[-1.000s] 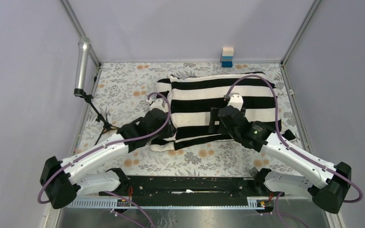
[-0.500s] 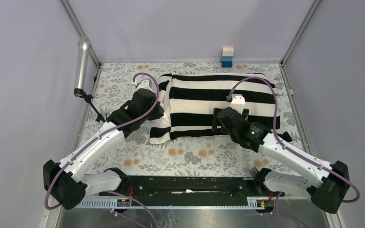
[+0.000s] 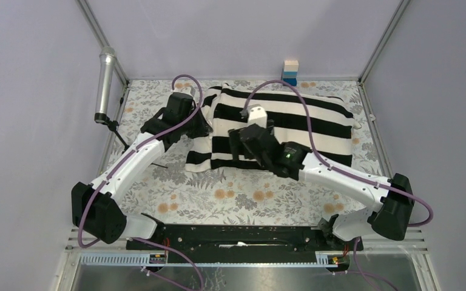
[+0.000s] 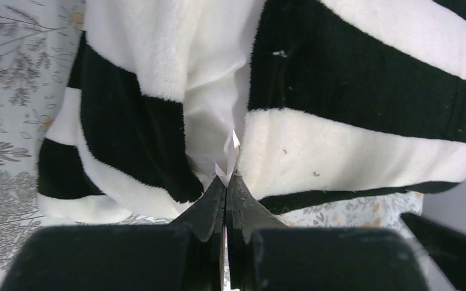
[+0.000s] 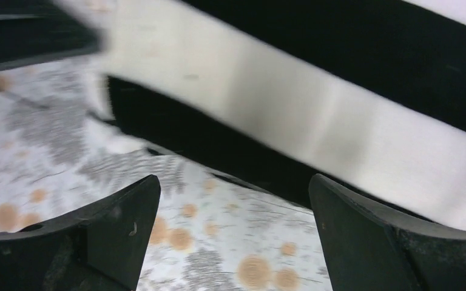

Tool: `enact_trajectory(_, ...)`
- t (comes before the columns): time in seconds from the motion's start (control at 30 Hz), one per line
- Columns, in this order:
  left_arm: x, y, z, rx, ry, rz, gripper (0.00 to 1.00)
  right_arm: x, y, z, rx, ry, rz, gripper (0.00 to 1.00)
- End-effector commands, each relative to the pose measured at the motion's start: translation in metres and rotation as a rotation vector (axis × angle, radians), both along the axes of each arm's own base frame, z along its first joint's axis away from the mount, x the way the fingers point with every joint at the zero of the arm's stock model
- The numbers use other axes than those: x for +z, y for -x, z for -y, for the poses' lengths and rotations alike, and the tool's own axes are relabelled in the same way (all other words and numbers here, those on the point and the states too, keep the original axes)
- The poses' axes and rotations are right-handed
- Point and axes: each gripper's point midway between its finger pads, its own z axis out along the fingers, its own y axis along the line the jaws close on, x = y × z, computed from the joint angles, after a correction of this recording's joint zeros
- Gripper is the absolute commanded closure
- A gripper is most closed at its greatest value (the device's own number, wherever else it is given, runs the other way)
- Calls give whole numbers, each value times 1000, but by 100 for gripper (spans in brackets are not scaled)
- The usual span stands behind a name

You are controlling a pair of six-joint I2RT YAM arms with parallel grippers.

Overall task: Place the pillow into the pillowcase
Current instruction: Stuff the pillow into the pillowcase.

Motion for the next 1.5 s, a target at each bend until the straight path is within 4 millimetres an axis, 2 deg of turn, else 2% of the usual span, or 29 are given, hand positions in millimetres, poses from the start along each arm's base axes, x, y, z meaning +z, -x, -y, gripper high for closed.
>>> enact_trajectory(0.0,52,-5,24,-95,122,89,100,34,6,-44,54,-79,92,0)
enact_trajectory(0.1,64,1,33,-139,162,81,100,54,-6,-53,19,-97,142,0)
enact_trajectory(0.17,64,5,38,-165,189,74,100,70,-13,-62,20,-127,182,1)
enact_trajectory(0.23,61,7,34,-150,184,71,100,80,-19,-72,33,-138,197,1)
enact_trajectory(0.27,60,7,27,-122,167,77,100,82,-21,-78,39,-127,194,0)
enact_trajectory(0.3,58,6,17,-80,144,87,94,81,-23,-82,42,-113,187,0)
enact_trajectory(0.4,55,1,-28,88,61,111,61,82,-32,-91,49,-93,181,0)
enact_trajectory(0.47,53,0,-60,196,1,127,51,79,-42,-99,50,-70,157,0)
enact_trajectory(0.57,54,3,-90,291,-44,154,40,76,-54,-112,53,-14,139,0)
enact_trajectory(0.63,46,4,-102,325,-61,142,39,69,-62,-124,55,28,116,1)
enact_trajectory(0.73,28,3,-114,357,-44,102,38,66,-77,-129,0,113,102,3)
enact_trajectory(0.8,17,3,-121,375,-21,86,38,56,-83,-138,-2,142,90,6)
enact_trajectory(0.9,2,4,-130,388,8,53,39,43,-84,-155,30,128,49,25)
enact_trajectory(0.97,-4,4,-135,402,14,40,39,32,-85,-161,35,134,28,33)
enact_trajectory(1.1,-13,2,-136,398,38,27,39,5,-85,-162,30,176,-16,29)
enact_trajectory(1.17,-17,0,-133,388,42,13,39,-2,-88,-160,17,194,-16,29)
enact_trajectory(1.33,-22,-2,-129,372,60,10,39,-5,-96,-159,10,226,0,32)
enact_trajectory(1.47,-27,-3,-127,368,72,0,39,-9,-93,-156,4,251,-22,35)
